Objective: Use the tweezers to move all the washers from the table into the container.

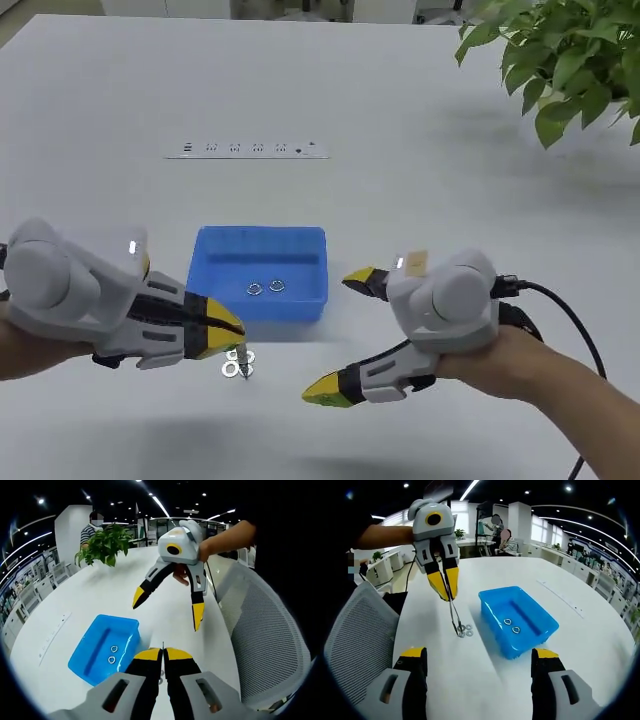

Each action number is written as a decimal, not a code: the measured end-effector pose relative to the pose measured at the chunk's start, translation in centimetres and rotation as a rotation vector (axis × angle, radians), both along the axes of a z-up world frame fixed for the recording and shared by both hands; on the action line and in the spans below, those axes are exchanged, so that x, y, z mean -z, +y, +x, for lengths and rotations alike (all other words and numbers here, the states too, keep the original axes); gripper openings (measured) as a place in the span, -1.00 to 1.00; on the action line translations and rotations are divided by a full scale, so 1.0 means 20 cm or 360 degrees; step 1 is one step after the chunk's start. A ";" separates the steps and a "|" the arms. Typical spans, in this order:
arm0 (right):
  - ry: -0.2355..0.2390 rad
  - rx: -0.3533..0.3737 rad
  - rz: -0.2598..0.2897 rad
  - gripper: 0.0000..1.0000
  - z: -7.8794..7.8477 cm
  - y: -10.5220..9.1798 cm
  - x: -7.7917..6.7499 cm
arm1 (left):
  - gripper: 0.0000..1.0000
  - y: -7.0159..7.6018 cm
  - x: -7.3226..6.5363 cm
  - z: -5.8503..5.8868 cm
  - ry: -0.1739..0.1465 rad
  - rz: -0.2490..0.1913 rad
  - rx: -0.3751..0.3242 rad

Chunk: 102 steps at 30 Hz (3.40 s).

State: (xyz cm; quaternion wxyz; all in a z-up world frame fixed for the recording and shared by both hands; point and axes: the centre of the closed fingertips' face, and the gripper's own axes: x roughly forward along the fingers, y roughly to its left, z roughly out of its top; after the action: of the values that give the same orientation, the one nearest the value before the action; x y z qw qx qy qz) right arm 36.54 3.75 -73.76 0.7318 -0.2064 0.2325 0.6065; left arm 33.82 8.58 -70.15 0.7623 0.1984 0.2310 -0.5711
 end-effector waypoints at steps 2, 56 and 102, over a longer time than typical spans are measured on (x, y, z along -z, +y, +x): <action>-0.0013 -0.0027 0.0009 0.69 -0.01 0.02 -0.01 | -0.88 0.00 0.00 0.00 0.0001 0.0002 0.0008; -0.0071 -0.0656 -0.0098 -0.76 -0.17 0.40 0.14 | -0.88 -0.01 0.02 -0.01 0.0028 0.0062 0.0081; -0.0113 -0.0697 -0.0146 -0.83 -0.18 0.42 0.05 | -0.33 0.02 -0.10 -0.01 0.0035 -0.0136 -0.0093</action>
State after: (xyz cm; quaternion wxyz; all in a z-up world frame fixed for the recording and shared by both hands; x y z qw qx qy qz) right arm 32.99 12.08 -74.85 0.5802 -0.3062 0.1836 0.7320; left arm 33.67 9.08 -68.23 0.7838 0.1527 0.2205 -0.5601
